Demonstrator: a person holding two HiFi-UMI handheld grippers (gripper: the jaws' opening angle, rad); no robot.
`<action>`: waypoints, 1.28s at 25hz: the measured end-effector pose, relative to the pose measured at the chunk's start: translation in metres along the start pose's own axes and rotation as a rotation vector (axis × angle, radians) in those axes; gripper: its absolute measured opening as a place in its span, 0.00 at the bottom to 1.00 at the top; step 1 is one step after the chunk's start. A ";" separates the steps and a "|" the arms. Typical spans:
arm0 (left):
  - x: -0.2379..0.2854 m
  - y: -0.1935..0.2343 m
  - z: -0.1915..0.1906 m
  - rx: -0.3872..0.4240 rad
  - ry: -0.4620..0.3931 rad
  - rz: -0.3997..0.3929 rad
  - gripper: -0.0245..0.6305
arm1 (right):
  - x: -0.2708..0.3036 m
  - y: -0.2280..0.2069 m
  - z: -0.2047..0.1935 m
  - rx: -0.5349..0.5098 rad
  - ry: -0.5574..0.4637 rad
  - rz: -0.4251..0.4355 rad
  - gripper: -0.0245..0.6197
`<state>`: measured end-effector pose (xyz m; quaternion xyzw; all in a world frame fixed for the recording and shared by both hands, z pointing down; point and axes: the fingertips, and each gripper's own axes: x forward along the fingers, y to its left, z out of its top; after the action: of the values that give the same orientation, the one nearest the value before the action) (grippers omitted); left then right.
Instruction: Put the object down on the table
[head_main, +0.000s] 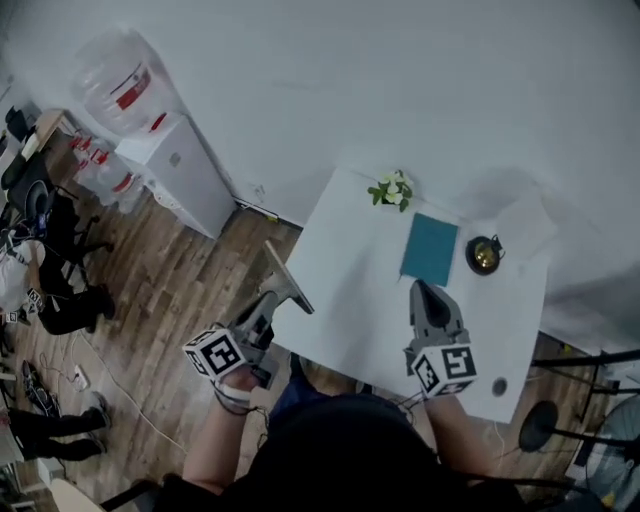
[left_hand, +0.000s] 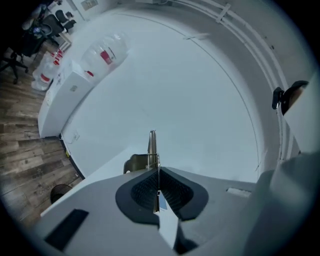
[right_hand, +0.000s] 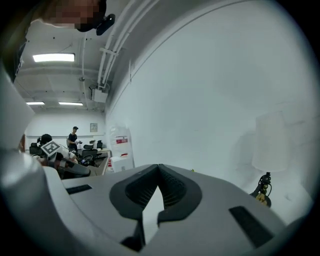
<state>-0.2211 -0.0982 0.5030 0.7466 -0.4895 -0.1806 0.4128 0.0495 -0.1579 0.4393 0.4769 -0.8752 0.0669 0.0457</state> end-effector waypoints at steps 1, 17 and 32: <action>0.006 0.008 0.015 -0.001 0.020 -0.018 0.05 | 0.007 0.005 0.004 -0.001 0.000 -0.024 0.05; 0.134 0.111 0.000 -0.016 0.478 -0.117 0.05 | 0.022 0.010 -0.035 0.070 0.129 -0.352 0.05; 0.231 0.154 -0.078 -0.030 0.765 -0.029 0.05 | 0.005 -0.036 -0.057 0.138 0.159 -0.398 0.05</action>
<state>-0.1533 -0.2945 0.7027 0.7606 -0.2868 0.0983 0.5741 0.0780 -0.1721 0.4989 0.6355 -0.7507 0.1539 0.0941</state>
